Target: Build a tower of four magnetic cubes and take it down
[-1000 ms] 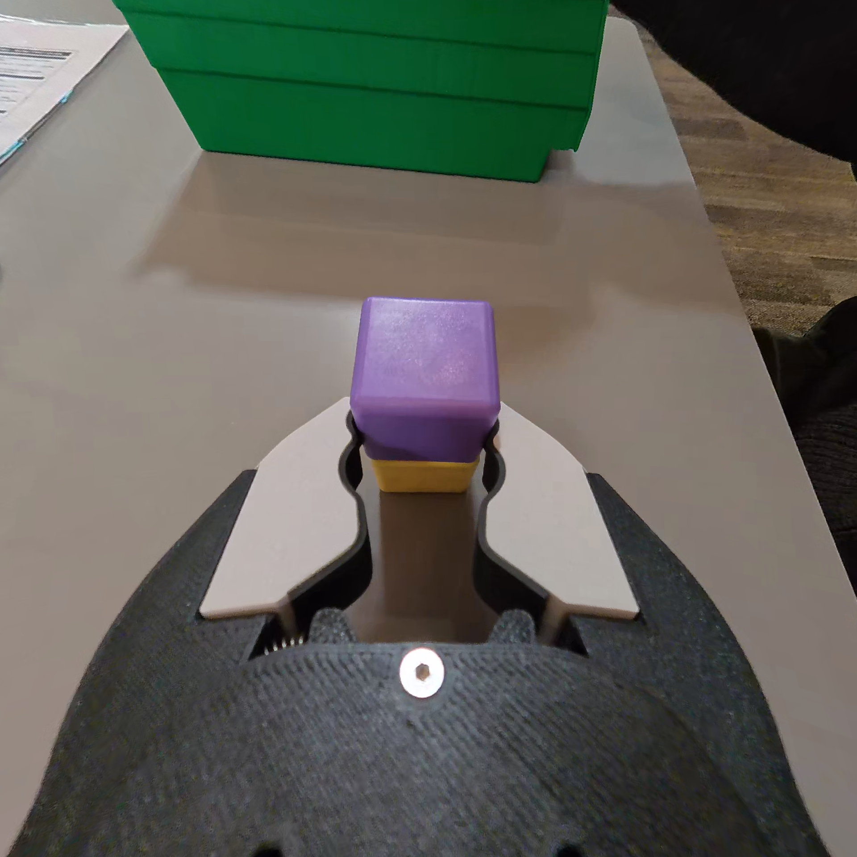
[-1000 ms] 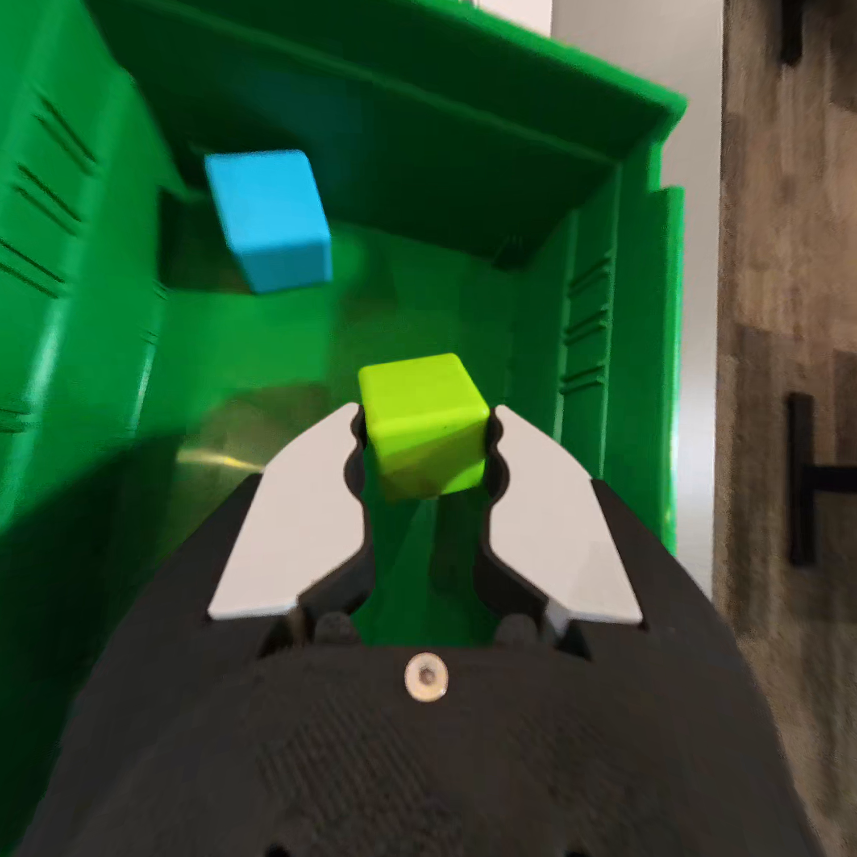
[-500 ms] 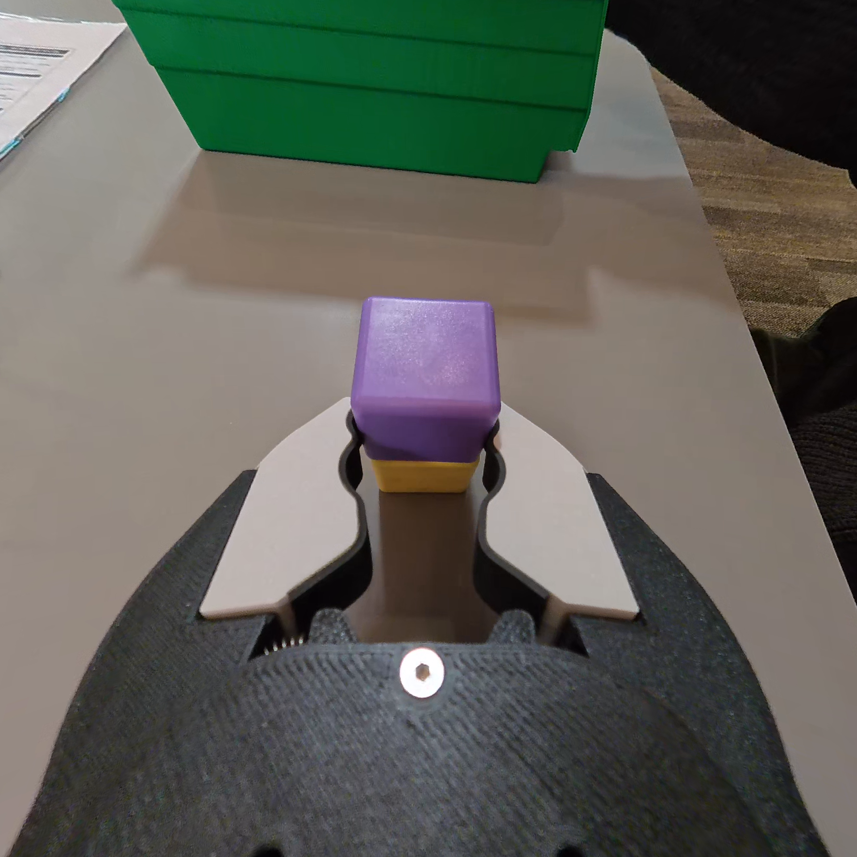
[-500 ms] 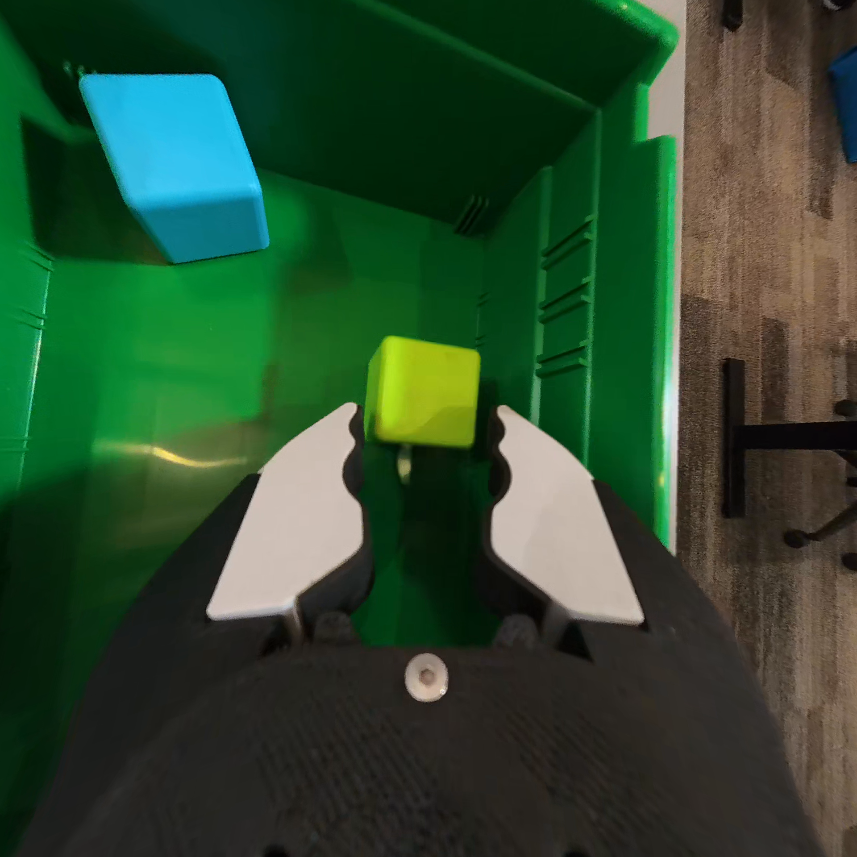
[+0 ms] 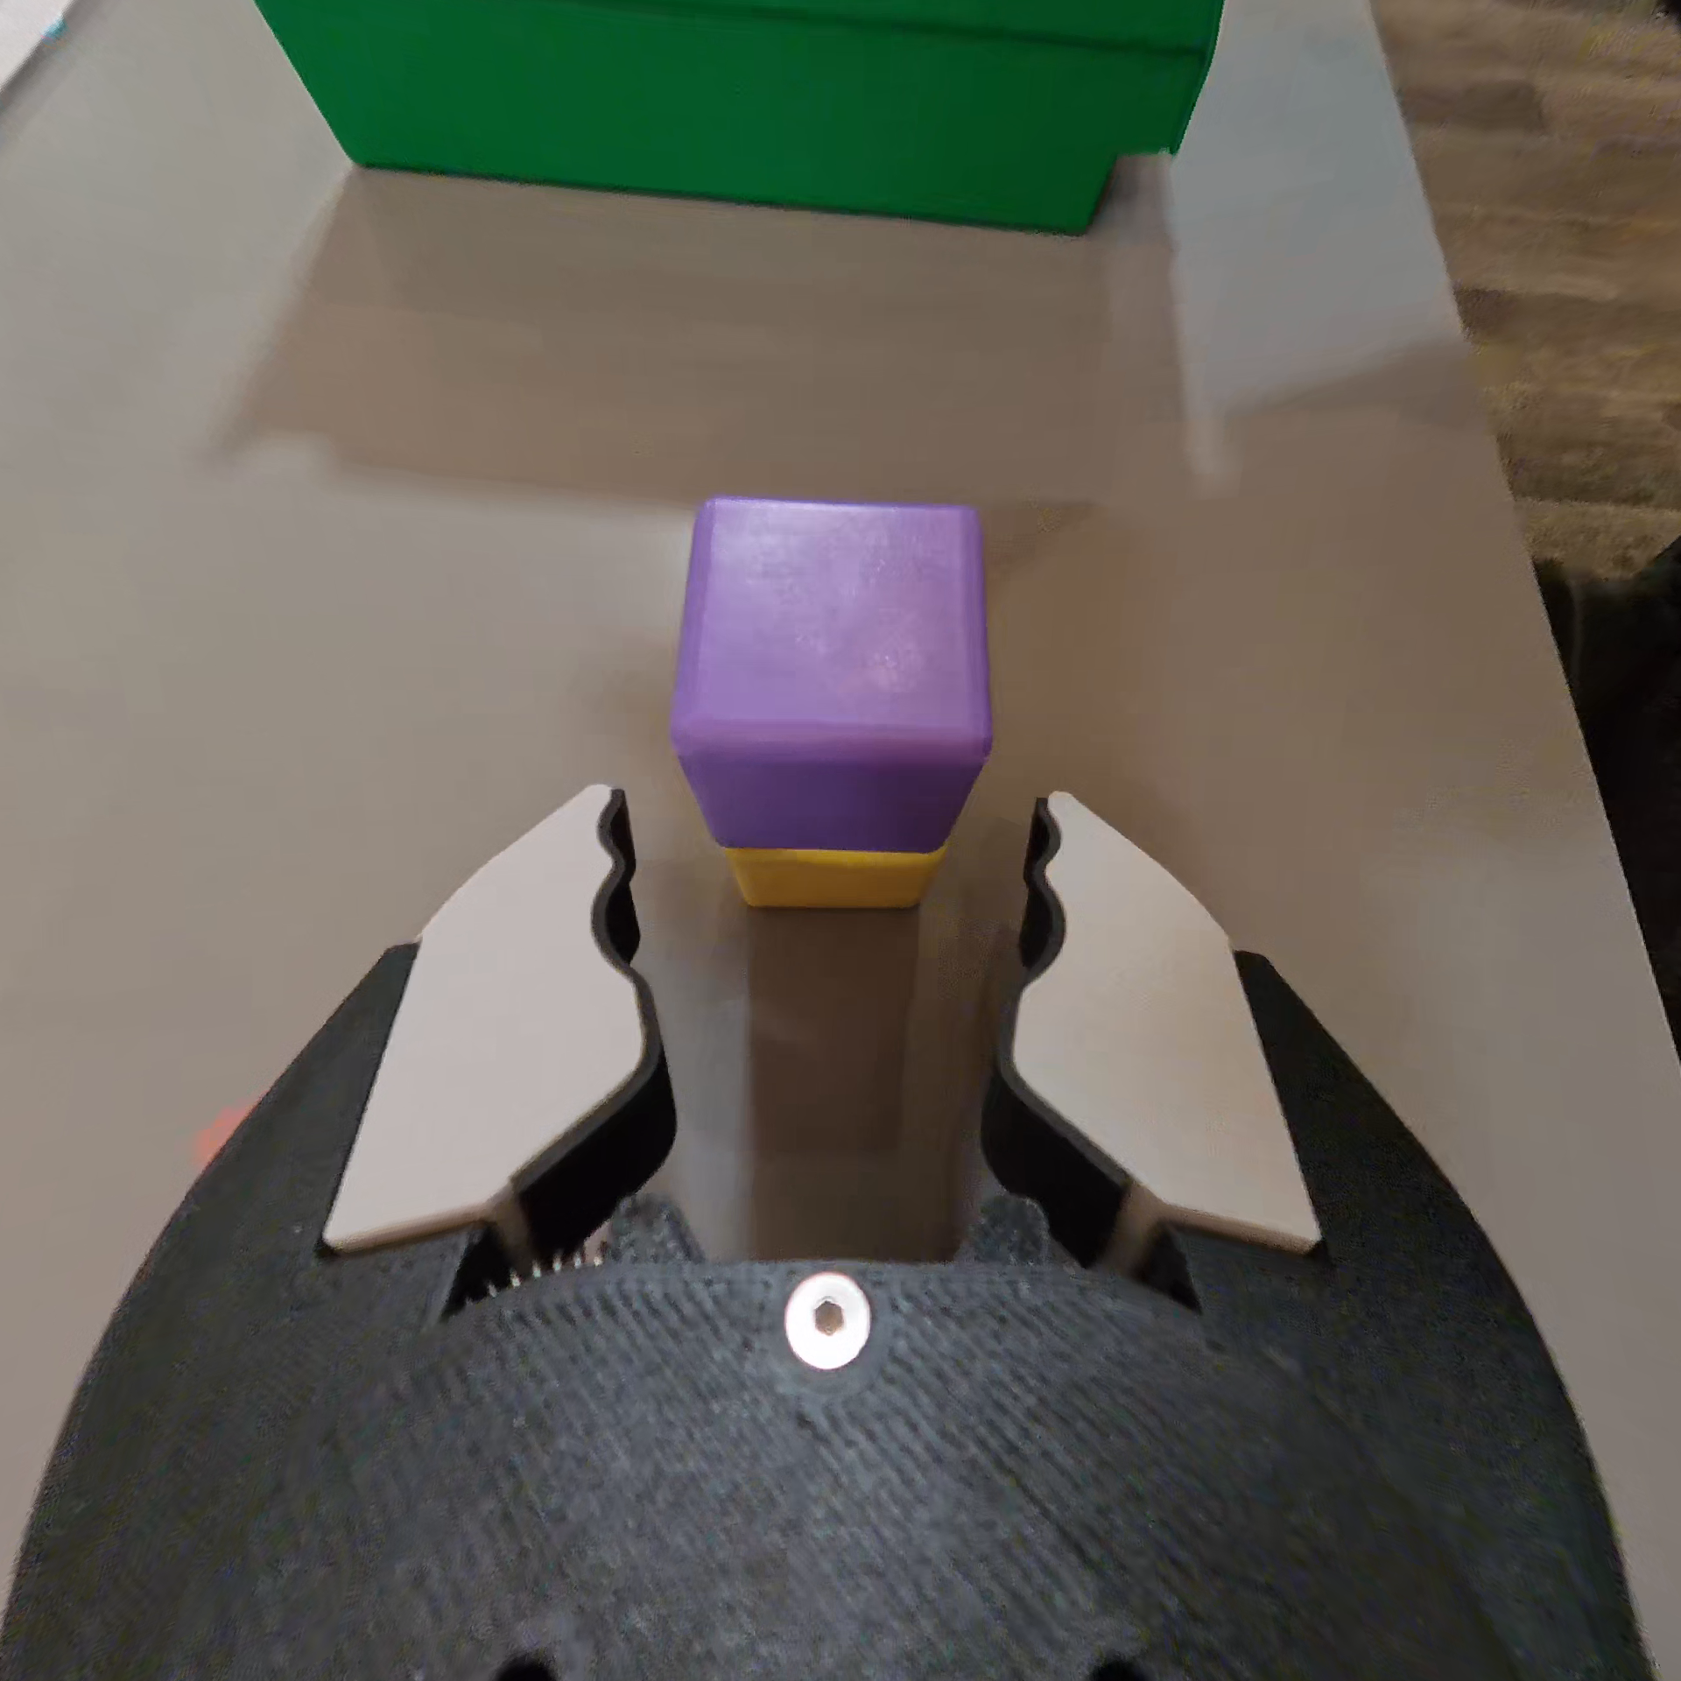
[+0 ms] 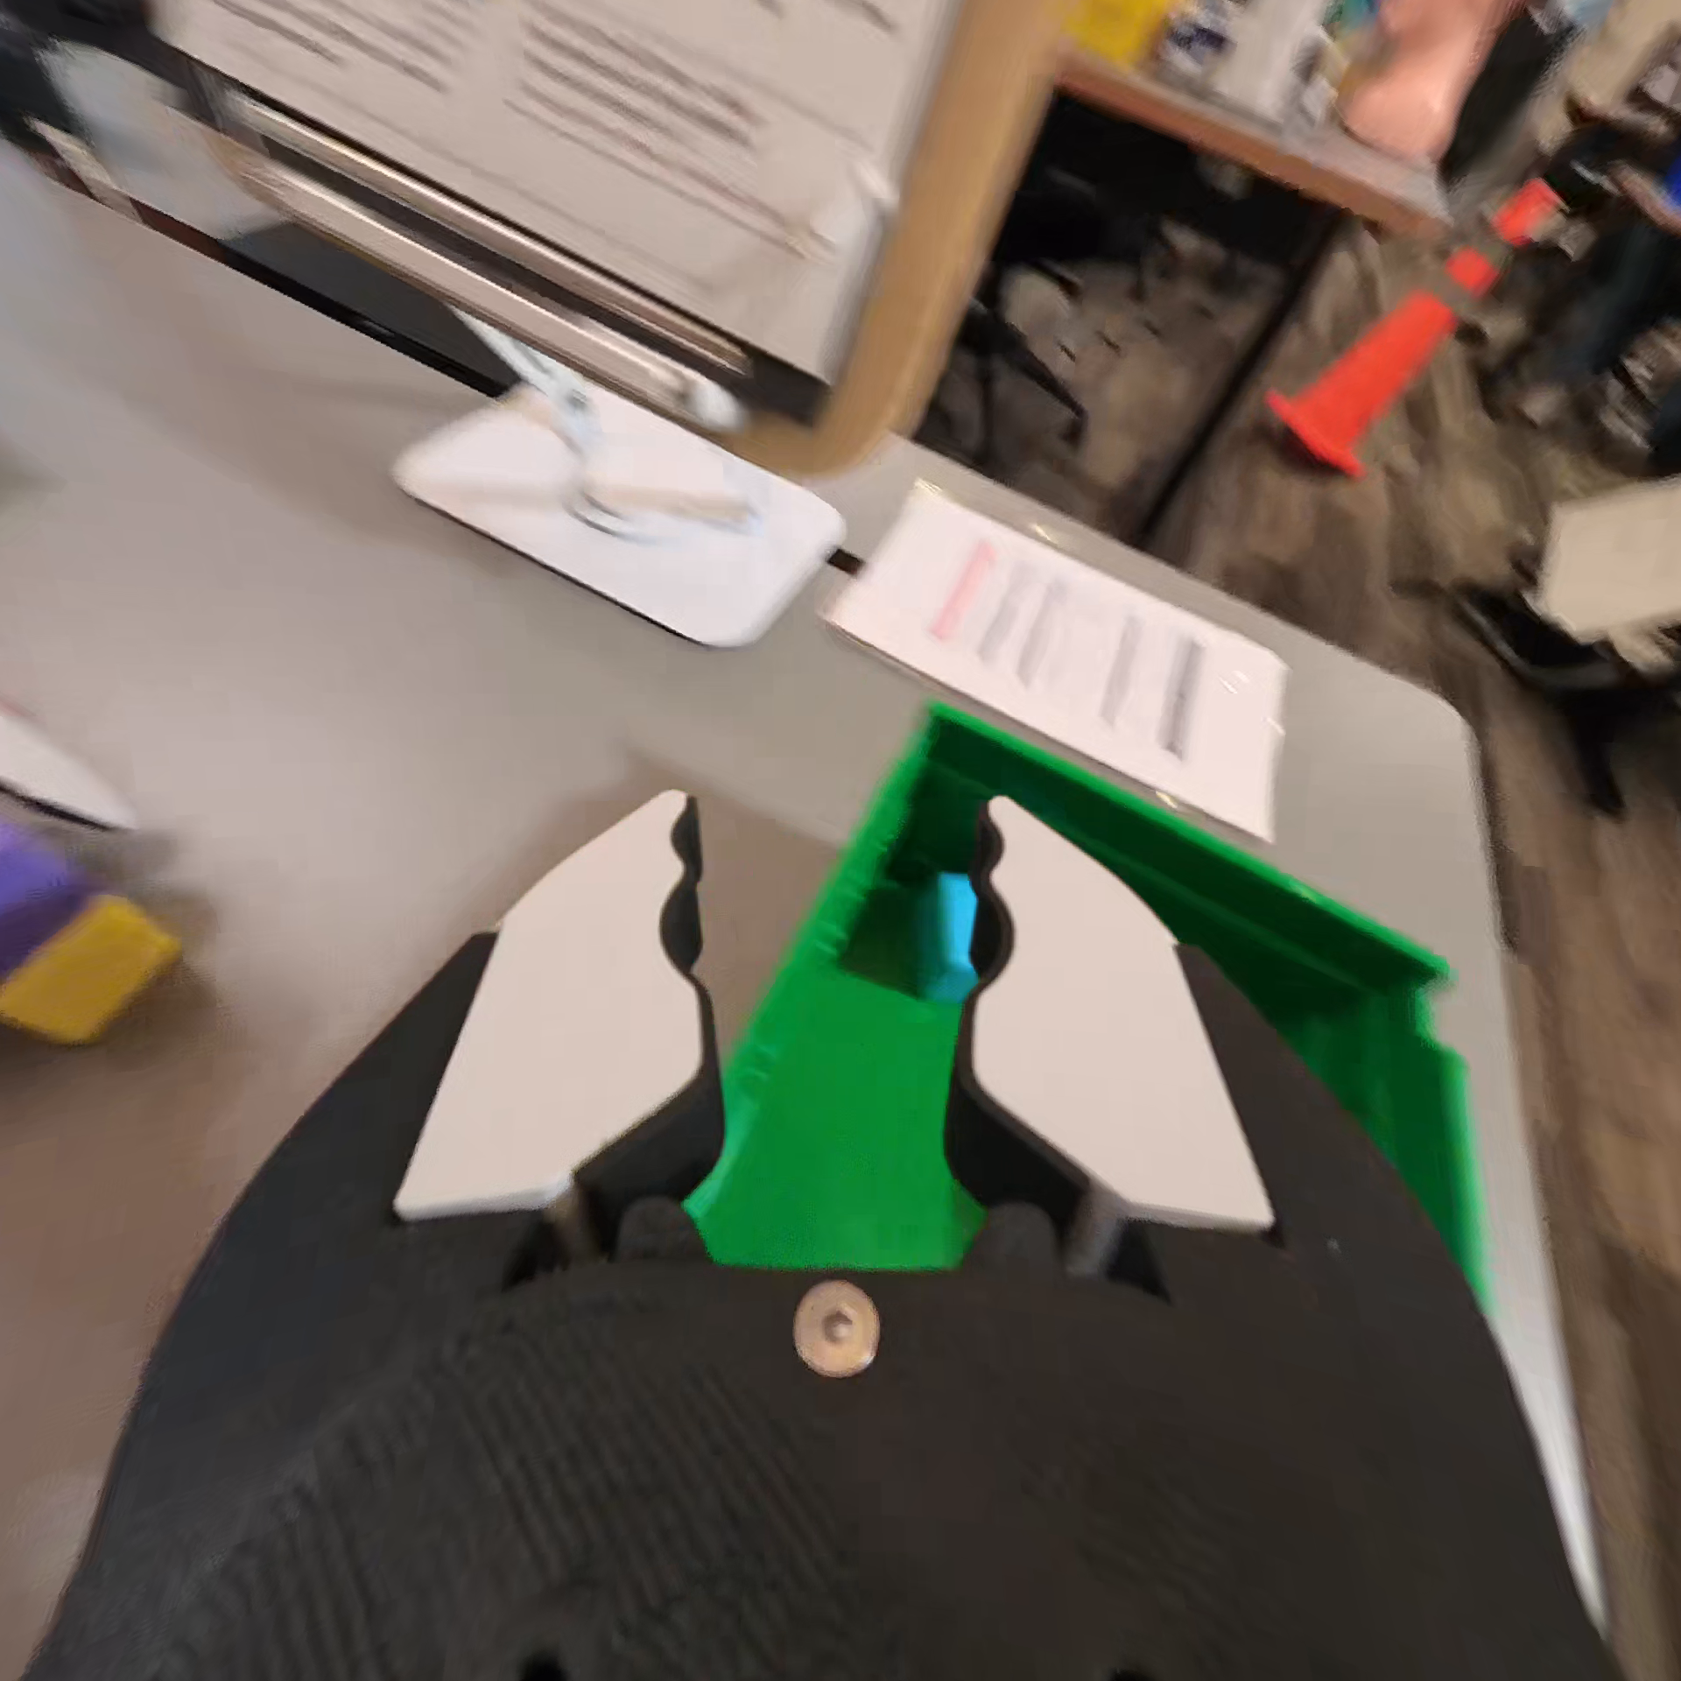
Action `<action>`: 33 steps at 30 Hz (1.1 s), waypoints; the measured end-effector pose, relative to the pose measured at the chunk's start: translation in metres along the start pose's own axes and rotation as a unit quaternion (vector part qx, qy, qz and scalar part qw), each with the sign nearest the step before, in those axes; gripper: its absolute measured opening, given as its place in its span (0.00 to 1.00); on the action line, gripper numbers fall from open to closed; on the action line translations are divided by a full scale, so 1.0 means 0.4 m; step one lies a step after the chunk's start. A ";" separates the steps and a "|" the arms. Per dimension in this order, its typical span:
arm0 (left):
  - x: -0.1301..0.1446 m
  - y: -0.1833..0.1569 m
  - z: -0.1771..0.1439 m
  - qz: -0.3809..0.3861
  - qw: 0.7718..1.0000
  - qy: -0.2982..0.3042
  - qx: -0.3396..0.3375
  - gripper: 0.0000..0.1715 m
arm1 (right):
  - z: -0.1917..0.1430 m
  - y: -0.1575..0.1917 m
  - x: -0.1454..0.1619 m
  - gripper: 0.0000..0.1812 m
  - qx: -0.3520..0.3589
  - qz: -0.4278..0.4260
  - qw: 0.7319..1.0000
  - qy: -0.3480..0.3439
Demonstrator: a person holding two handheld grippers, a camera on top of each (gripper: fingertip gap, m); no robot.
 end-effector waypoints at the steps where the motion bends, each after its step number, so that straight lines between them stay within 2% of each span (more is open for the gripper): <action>1: 0.003 -0.002 0.001 0.002 1.000 0.010 0.000 0.48 | 0.001 0.047 -0.026 0.32 -0.032 -0.005 0.999 -0.020; 4: 0.010 -0.006 0.010 0.006 1.000 0.025 -0.004 0.47 | 0.005 0.205 -0.076 0.34 -0.153 -0.001 0.986 -0.073; 7: 0.016 -0.007 0.021 -0.003 0.999 0.034 -0.001 0.46 | 0.015 0.342 -0.081 0.36 -0.264 0.021 0.960 -0.089; 11: 0.019 -0.003 0.026 -0.005 0.999 0.044 -0.011 0.44 | 0.047 0.440 -0.035 0.37 -0.324 0.028 0.944 -0.060; 17: 0.025 0.001 0.034 -0.016 0.998 0.059 -0.003 0.39 | 0.080 0.500 0.031 0.38 -0.365 0.031 0.930 -0.031; 20: 0.026 -0.001 0.036 -0.017 0.998 0.064 0.005 0.29 | 0.083 0.520 0.046 0.38 -0.385 0.028 0.922 -0.035; 30: 0.027 -0.013 0.037 -0.009 0.997 0.065 0.029 0.29 | 0.094 0.572 0.110 0.38 -0.405 -0.046 0.913 -0.030; 33: 0.028 -0.017 0.036 -0.004 0.997 0.066 0.034 0.29 | 0.097 0.580 0.117 0.31 -0.398 -0.066 0.914 -0.041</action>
Point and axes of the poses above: each gripper's, where its closed fingertips meet, z out along the fingers, x out of its underside, y = z × x across the jaws, the point moved 5 cm from there along -z, back along the fingers, and after that the axes turned 5 degrees about -y, right-handed, at the moved point
